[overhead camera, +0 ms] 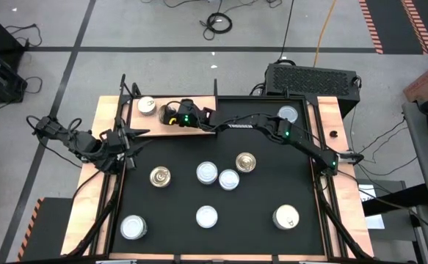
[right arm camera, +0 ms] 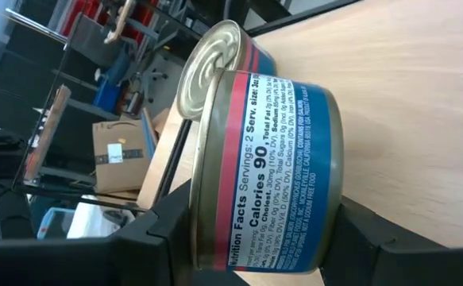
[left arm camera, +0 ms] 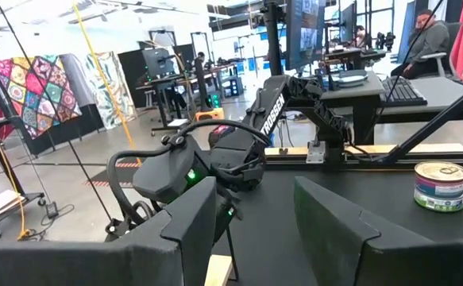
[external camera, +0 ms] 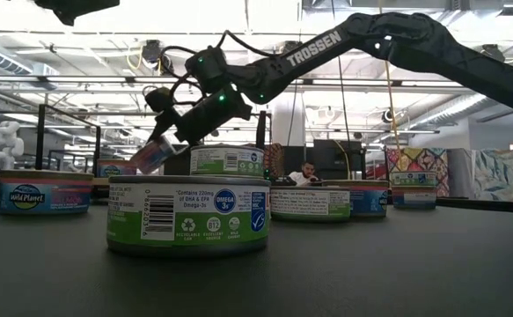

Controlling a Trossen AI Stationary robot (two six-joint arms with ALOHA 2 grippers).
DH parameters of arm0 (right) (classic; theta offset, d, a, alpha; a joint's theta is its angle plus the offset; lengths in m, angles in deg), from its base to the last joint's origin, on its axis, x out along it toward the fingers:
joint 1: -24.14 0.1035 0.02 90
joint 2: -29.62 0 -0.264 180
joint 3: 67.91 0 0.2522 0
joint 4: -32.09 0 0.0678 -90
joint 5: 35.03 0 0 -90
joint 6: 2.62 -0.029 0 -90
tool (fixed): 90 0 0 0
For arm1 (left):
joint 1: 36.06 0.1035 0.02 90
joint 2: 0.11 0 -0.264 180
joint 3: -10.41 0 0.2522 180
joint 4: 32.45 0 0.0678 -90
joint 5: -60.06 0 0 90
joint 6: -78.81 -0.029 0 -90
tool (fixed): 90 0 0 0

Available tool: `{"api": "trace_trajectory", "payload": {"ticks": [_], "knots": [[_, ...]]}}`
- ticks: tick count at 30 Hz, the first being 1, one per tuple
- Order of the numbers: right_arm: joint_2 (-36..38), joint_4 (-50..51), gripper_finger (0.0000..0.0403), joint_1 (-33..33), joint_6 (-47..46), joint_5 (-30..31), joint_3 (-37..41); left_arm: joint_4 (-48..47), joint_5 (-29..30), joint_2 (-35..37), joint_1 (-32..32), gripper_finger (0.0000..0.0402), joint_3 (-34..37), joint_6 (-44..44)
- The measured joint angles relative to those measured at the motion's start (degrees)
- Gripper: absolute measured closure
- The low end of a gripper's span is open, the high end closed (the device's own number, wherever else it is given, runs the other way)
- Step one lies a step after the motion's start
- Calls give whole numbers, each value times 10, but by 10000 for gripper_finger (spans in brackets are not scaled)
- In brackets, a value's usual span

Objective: Stack canned seafood by type on shelf
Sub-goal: Put the blue and pink tuna can on the shelf

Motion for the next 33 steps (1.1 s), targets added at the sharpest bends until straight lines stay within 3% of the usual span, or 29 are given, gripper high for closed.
{"api": "trace_trajectory", "payload": {"ticks": [5,17,33], "knots": [[0,-1,208,-1,25,1,0,0,-2,0,0,230,0,0],[1,-4,129,-1,29,14,0,0,-19,0,0,230,0,1],[1,-23,120,-2,95,88,0,0,-28,0,0,230,0,4]]}}
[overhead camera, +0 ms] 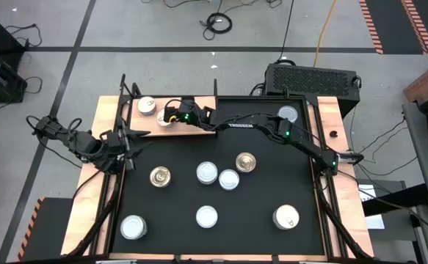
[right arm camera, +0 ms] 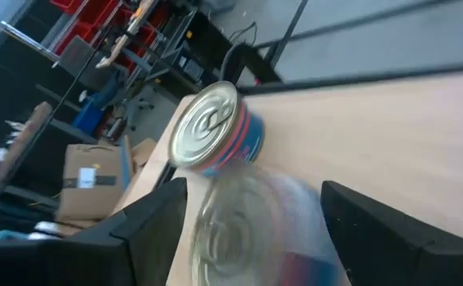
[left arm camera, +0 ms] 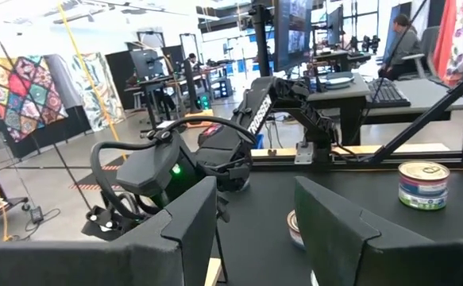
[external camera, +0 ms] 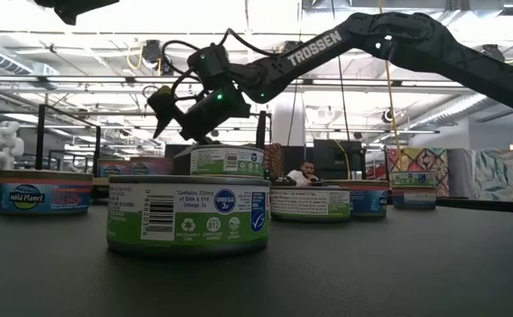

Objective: Stack canned seafood by type on shelf
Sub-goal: Put the blue and pink tuna can on the shelf

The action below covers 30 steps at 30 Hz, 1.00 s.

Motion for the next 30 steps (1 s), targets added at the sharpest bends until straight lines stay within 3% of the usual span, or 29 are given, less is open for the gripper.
{"api": "trace_trajectory", "payload": {"ticks": [6,15,19,25,30], "knots": [[0,-3,120,1,69,34,0,0,-6,0,0,230,0,0],[2,-13,135,32,173,-34,-11,0,-6,0,0,230,0,-2],[4,7,158,49,218,-32,-19,0,-6,0,0,230,0,-1],[4,14,232,68,261,-33,-19,0,-6,0,0,230,0,-1],[4,72,347,62,249,-58,-19,0,-6,0,0,230,0,1]]}}
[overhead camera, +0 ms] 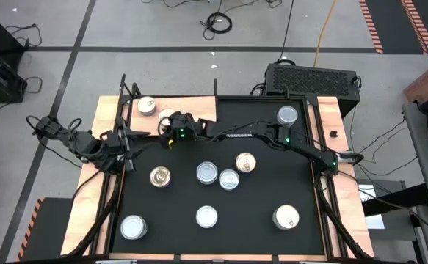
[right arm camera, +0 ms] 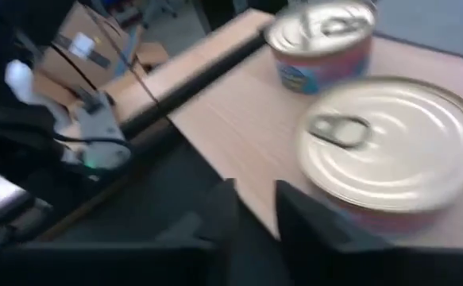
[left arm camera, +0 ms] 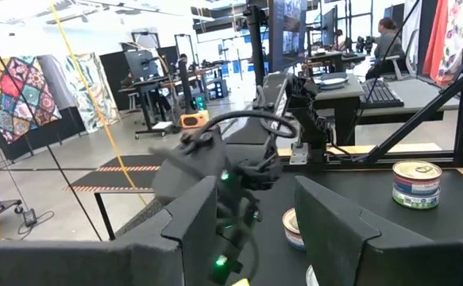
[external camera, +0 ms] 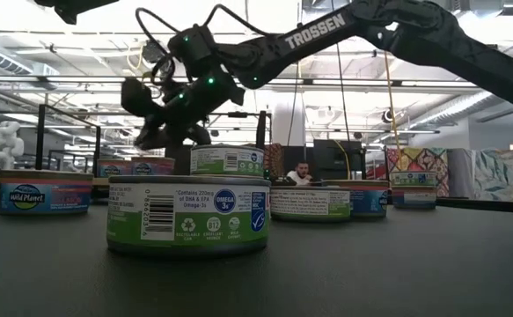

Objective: Stack canned seafood by type on shelf
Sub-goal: Put the blue and pink tuna can on the shelf

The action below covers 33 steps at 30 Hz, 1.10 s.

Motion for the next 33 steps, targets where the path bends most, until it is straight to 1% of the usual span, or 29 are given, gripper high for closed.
{"api": "trace_trajectory", "payload": {"ticks": [1,2,3,8,12,18,33], "knots": [[0,2,372,-1,3,0,0,0,0,0,0,230,0,0],[0,2,386,-2,8,0,0,0,0,0,0,230,0,0],[0,0,392,-2,11,0,0,0,0,0,0,230,0,0],[0,12,398,-7,-1,-6,0,0,0,0,0,230,0,0],[0,26,400,-11,18,-3,0,-3,0,0,0,230,0,0],[0,35,402,-13,30,-17,0,-3,0,0,0,230,0,0],[0,37,403,-41,13,-17,0,-3,0,0,0,230,0,-1]]}}
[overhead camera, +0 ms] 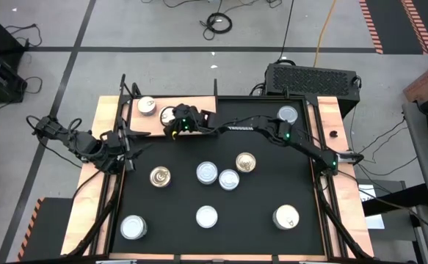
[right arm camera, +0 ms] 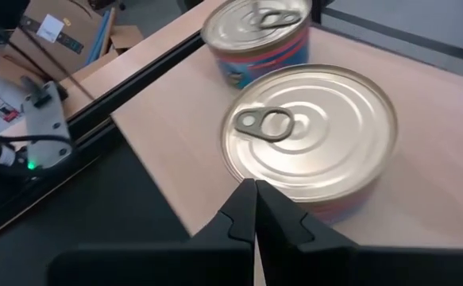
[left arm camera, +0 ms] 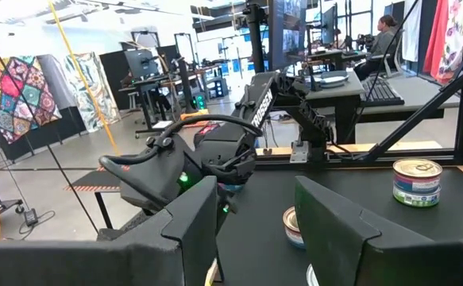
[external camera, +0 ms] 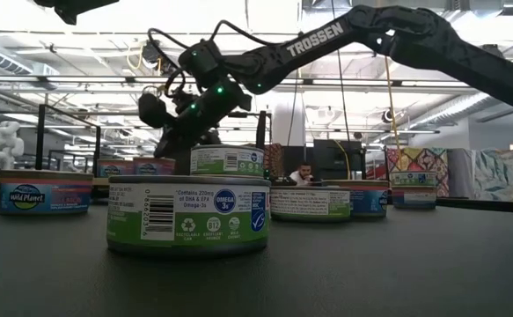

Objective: Stack canned seafood by type on shelf
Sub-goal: Put the blue and pink tuna can on the shelf

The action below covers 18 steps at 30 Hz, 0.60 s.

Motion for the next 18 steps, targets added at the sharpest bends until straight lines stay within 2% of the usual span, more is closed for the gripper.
{"api": "trace_trajectory", "payload": {"ticks": [10,13,18], "knots": [[0,-2,403,-20,-13,7,0,0,0,0,0,230,0,0],[0,-3,403,-23,-13,31,0,-1,1,0,0,230,0,0],[-1,-30,403,-25,-3,20,0,-1,2,0,0,230,0,-1]]}}
